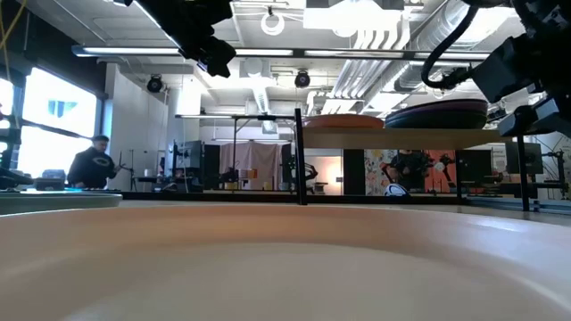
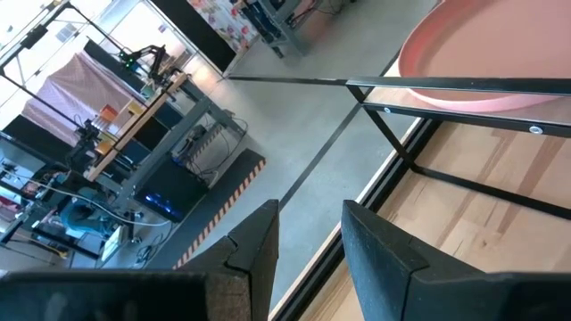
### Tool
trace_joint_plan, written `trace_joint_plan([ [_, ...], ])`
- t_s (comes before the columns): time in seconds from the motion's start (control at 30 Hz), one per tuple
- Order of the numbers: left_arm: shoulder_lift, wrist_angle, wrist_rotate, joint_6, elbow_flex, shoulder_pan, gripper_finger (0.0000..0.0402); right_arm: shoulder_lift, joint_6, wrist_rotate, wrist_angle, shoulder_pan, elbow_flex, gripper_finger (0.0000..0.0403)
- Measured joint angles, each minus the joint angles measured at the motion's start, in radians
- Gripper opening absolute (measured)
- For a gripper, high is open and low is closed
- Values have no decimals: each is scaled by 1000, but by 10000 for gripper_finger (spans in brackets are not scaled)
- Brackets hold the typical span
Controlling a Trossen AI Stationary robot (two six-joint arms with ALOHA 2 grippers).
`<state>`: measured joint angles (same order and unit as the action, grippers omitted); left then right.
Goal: Place and stack plates onto a shelf
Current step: Stack the white plate on top of the orange plate on the shelf
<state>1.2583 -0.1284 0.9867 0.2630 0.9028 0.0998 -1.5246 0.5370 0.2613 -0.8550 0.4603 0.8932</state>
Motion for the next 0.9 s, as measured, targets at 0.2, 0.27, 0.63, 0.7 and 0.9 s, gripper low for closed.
trace_joint_plan([
  [0.2, 0, 0, -1, -18, 0, -2, 113, -2, -10, -79, 0, 0, 0, 119],
  [0.27, 0, 0, -2, -35, 0, -2, 113, -2, -21, -95, 0, 0, 0, 126],
  [0.63, 0, -1, -2, -51, 0, -2, 113, -41, -44, -79, 65, 5, -39, 129],
  [0.7, 0, -1, -2, -51, 0, -2, 113, -42, -42, -74, 79, 5, -47, 129],
  [0.9, 0, -2, -2, -51, 0, -2, 113, -42, -38, -59, 110, 7, -96, 129],
])
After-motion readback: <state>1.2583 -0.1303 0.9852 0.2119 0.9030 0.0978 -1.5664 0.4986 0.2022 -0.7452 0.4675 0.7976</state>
